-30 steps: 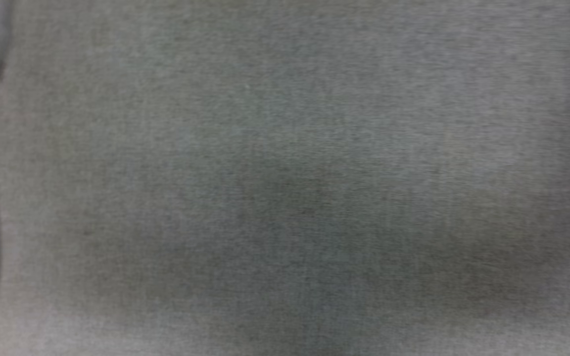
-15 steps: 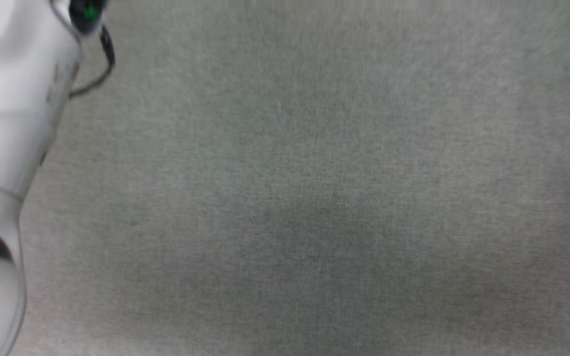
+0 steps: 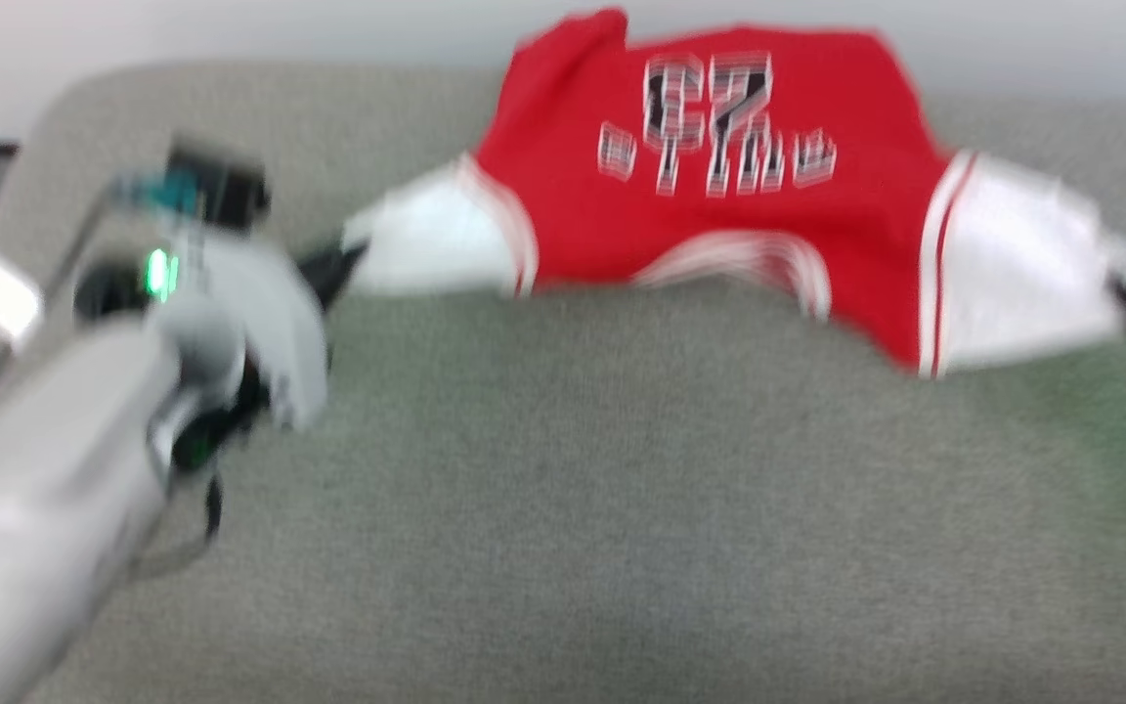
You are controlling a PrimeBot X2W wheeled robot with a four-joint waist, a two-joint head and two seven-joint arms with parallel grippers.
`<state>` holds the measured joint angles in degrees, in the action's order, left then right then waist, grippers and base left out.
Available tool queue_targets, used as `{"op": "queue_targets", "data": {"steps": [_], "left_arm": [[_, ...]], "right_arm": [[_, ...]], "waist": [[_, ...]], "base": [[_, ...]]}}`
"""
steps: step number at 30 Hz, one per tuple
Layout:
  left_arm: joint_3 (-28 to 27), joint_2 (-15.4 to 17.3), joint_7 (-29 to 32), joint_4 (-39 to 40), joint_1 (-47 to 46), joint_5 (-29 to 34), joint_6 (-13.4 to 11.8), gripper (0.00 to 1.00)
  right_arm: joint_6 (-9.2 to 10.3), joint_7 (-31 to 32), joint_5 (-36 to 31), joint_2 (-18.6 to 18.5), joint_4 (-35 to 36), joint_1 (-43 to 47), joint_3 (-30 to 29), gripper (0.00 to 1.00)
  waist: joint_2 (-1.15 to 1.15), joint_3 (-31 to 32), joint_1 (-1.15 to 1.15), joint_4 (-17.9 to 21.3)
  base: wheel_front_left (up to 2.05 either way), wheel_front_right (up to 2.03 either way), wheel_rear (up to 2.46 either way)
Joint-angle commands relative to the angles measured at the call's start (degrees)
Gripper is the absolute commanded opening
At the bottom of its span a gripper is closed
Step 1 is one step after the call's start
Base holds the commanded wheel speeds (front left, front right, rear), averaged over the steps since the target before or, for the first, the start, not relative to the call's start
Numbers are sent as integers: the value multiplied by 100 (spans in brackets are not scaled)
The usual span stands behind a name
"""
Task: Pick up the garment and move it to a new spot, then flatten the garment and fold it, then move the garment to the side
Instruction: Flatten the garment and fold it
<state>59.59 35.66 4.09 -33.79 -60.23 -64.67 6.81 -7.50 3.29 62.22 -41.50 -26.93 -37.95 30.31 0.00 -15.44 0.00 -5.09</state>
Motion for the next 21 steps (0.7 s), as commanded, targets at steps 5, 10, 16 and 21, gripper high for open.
{"op": "queue_targets", "data": {"steps": [5,10,16,21], "left_arm": [[13,826,-104,1075,1391,-402,-608,0],[36,1681,18,2336,2403,-841,-1219,0],[156,2372,107,3649,3284,-1248,-1959,0],[334,2486,49,4164,3730,-1296,-2290,0]], "right_arm": [[3,386,685,-470,676,1455,-173,0],[3,949,1160,-973,1193,2517,-427,0],[3,1399,1526,-1335,1750,3601,-664,0],[3,1544,1528,-1387,2036,4221,-781,0]], "waist": [[0,1061,0,123],[0,1251,0,128],[0,1295,0,113],[0,1219,0,98]], "base": [[0,0,0],[0,0,0],[0,0,0],[0,0,0]]}}
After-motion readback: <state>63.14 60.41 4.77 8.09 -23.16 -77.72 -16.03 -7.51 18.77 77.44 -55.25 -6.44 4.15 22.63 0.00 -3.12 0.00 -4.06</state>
